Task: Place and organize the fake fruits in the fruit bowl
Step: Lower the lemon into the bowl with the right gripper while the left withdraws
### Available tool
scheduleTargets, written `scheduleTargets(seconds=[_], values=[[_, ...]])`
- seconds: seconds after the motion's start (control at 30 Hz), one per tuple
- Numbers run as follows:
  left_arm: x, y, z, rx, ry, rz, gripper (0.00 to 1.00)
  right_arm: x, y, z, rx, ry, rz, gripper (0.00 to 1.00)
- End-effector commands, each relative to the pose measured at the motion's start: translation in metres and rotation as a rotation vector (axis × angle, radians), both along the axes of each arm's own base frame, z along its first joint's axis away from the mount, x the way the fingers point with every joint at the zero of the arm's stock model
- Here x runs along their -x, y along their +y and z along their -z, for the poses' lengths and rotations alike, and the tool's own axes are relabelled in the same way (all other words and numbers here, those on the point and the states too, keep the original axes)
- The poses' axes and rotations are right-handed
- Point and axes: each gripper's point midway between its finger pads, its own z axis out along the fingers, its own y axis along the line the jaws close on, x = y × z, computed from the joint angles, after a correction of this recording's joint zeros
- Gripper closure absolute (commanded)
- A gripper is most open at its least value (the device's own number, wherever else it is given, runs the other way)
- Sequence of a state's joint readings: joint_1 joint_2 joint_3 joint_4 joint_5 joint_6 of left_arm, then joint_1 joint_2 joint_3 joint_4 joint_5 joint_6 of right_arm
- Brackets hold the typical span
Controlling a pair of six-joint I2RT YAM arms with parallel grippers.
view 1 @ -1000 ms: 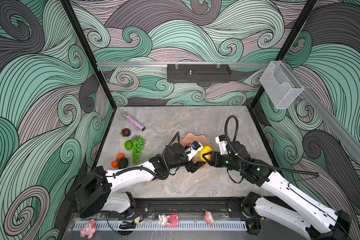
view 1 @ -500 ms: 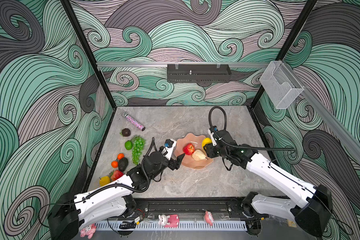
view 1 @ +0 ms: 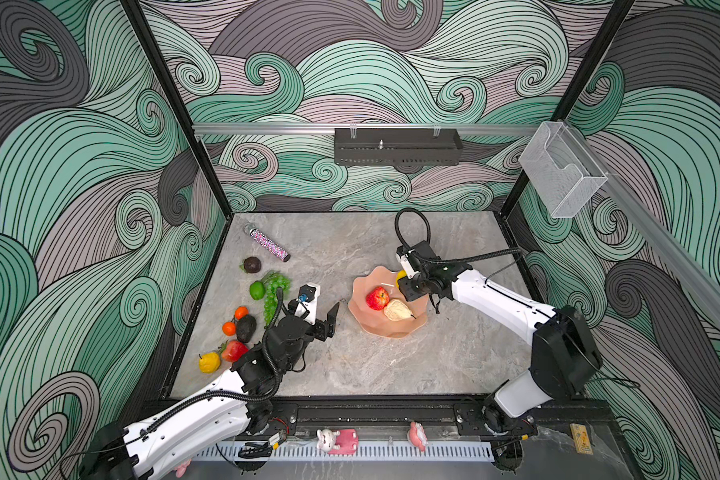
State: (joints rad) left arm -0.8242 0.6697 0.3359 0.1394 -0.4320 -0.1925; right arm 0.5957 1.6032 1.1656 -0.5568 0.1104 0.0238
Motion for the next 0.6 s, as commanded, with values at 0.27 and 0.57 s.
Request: scheduleTargets(seconds=[0.27, 0.57], values=[[0.002, 0.01, -0.004, -0.012, -0.014, -0.025, 0.18, -0.013, 0.013, 0.013, 0.035, 0.008, -0.087, 0.49], [0.0, 0.01, -0.002, -0.021, -0.013, -0.029, 0.18, -0.013, 0.018, 0.028, 0.062, 0.046, -0.104, 0.48]])
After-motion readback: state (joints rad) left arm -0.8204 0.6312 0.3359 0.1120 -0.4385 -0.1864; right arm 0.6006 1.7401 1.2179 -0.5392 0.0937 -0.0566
